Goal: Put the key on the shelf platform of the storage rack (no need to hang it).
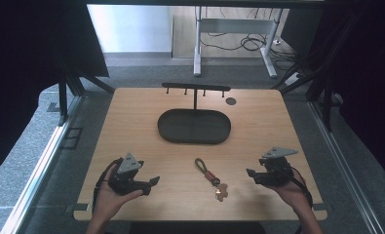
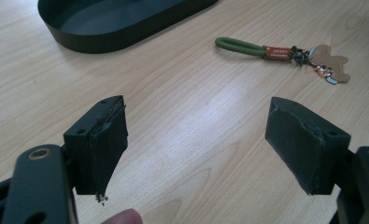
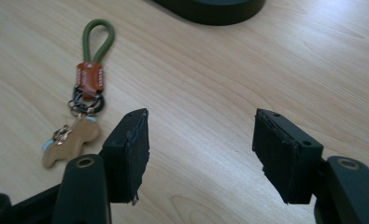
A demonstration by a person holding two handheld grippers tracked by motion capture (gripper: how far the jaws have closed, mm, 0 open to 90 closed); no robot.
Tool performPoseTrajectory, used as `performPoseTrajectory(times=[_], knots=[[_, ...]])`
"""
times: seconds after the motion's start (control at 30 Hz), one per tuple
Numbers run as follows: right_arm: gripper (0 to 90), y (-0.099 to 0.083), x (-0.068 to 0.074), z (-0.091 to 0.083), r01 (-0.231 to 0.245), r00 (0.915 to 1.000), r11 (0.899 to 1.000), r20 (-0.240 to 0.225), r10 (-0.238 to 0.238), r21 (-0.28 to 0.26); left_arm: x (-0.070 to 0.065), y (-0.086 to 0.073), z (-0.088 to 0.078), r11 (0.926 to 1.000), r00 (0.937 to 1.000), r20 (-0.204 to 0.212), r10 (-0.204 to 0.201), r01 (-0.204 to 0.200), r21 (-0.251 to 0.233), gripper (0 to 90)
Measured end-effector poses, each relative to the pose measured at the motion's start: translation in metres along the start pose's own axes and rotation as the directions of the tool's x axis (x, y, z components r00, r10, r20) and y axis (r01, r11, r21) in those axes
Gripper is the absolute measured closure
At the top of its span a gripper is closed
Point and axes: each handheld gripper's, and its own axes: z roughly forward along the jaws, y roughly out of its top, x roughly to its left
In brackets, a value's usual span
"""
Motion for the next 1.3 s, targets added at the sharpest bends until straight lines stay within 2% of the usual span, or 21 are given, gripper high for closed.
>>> performPoseTrajectory(times=[0.07,0.3,0.47,0.53,0.67,0.83,1.0,1.3], knots=[[39.3,0.009,0.005,0.0,0.022,0.9997,0.999,-0.016,-0.021,0.033,0.0,0.0,0.001,1.0,1.0,0.0,0.0,0.0,0.004,21.3],[41.2,0.028,0.012,0.006,0.061,0.9973,0.995,-0.046,-0.057,0.08,0.0,-0.001,0.005,0.9999,1.0,0.001,0.002,-0.002,0.017,21.4],[41.5,0.037,0.017,0.013,0.081,0.9959,0.991,-0.049,-0.076,0.109,0.001,-0.001,0.005,0.9998,1.0,0.0,-0.003,0.003,0.018,21.4],[41.6,0.042,0.021,0.017,0.102,0.9941,0.989,-0.047,-0.097,0.11,0.001,-0.001,0.005,0.9998,1.0,0.003,0.001,-0.001,0.018,21.4],[41.8,0.051,0.03,0.026,0.133,0.9895,0.984,-0.073,-0.125,0.12,0.0,-0.001,0.003,0.9999,1.0,0.004,0.002,-0.002,0.017,21.5],[42.4,0.054,0.035,0.033,0.147,0.9867,0.98,-0.09,-0.135,0.135,0.001,-0.001,0.002,0.9999,1.0,0.003,0.001,-0.001,0.015,21.9],[42.3,0.056,0.042,0.042,0.175,0.9814,0.971,-0.109,-0.158,0.164,0.001,-0.001,0.003,0.9999,0.9997,0.023,-0.001,0.0,0.016,21.9],[42.3,0.06,0.056,0.06,0.224,0.9697,0.954,-0.143,-0.198,0.197,0.002,-0.002,0.001,0.9998,0.9999,0.014,0.0,0.0,0.019,21.8]])
